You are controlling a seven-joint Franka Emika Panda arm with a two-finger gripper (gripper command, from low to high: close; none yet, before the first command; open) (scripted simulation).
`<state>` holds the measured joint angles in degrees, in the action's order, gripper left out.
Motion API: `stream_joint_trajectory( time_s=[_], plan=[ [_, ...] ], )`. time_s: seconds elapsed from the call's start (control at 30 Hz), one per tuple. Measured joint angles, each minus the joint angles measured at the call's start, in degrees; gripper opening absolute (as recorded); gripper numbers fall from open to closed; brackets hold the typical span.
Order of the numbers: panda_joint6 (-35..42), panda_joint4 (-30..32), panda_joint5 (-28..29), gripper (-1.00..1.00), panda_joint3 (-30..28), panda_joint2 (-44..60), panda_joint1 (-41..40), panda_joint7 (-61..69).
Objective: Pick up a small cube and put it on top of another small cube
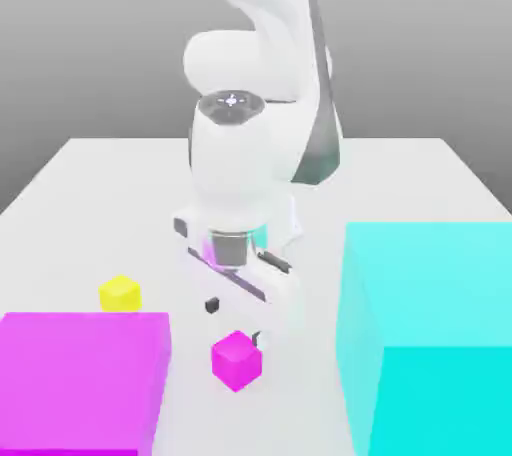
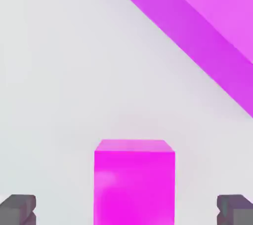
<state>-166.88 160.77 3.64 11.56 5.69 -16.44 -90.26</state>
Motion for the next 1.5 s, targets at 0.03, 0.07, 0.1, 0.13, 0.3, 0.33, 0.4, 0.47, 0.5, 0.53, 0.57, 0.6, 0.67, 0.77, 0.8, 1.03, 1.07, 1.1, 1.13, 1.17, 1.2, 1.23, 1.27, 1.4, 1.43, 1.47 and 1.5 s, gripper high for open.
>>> stream_joint_trajectory(
  time_s=[0.03, 0.07, 0.1, 0.13, 0.3, 0.33, 0.4, 0.47, 0.5, 0.53, 0.57, 0.6, 0.67, 0.77, 0.8, 1.03, 1.07, 1.1, 1.13, 1.17, 1.2, 1.23, 1.27, 1.4, 1.43, 1.47, 1.5],
  plan=[
    [-0.95, -0.23, 0.73, 0.0, -0.5, 1.17, 0.33, -0.62],
    [-1.91, -0.46, 1.51, 0.0, -1.16, 2.36, 0.81, -1.24],
    [-2.86, -0.71, 2.59, 0.0, -1.58, 3.58, 0.97, -2.06],
    [-3.83, -0.94, 3.63, 0.0, -2.35, 4.8, 1.48, -2.81],
    [-8.62, -1.86, 7.02, -1.0, -8.12, 10.87, 6.36, -5.2],
    [-8.62, -1.86, 7.02, -1.0, -8.12, 10.87, 6.36, -5.2],
    [-8.67, -1.86, 7.06, -1.0, -8.12, 10.87, 6.35, -5.24],
    [-8.74, -1.86, 7.11, -1.0, -8.11, 10.88, 6.34, -5.29],
    [-9.15, -1.92, 7.12, -1.0, -8.67, 11.43, 6.87, -5.26],
    [-8.87, -1.89, 7.04, -1.0, -8.43, 11.08, 6.68, -5.23],
    [-8.25, -1.79, 6.6, -1.0, -7.66, 10.28, 6.04, -4.95],
    [-7.49, -1.63, 5.66, -1.0, -6.98, 9.24, 5.61, -4.32],
    [-5.65, -1.28, 4.07, -1.0, -4.99, 6.91, 4.04, -3.19],
    [-2.78, -0.62, 1.27, -1.0, -2.86, 3.27, 2.59, -1.13],
    [-1.82, -0.38, 0.42, -1.0, -2.39, 2.08, 2.33, -0.49],
    [5.63, -2.71, -3.52, -1.0, -2.27, -2.69, -0.1, 2.42],
    [7.05, -4.64, -3.97, -1.0, -2.66, -2.21, -0.98, 2.62],
    [8.48, -6.64, -4.35, -1.0, -3.07, -1.66, -1.83, 2.76],
    [9.93, -8.68, -4.66, -1.0, -3.5, -1.08, -2.64, 2.85],
    [11.38, -10.74, -4.91, -1.0, -3.98, -0.46, -3.4, 2.89],
    [12.83, -12.81, -5.11, -1.0, -4.49, 0.17, -4.11, 2.89],
    [14.28, -14.89, -5.27, -1.0, -5.01, 0.81, -4.82, 2.86],
    [15.74, -16.96, -5.4, -1.0, -5.59, 1.47, -5.47, 2.81],
    [21.52, -25.27, -5.71, -1.0, -8.22, 4.12, -7.99, 2.44],
    [22.98, -27.35, -5.72, -1.0, -8.87, 4.78, -8.64, 2.29],
    [24.43, -29.43, -5.72, -1.0, -9.57, 5.44, -9.27, 2.13],
    [25.88, -31.51, -5.69, -1.0, -10.23, 6.09, -9.91, 1.96]
  ],
)
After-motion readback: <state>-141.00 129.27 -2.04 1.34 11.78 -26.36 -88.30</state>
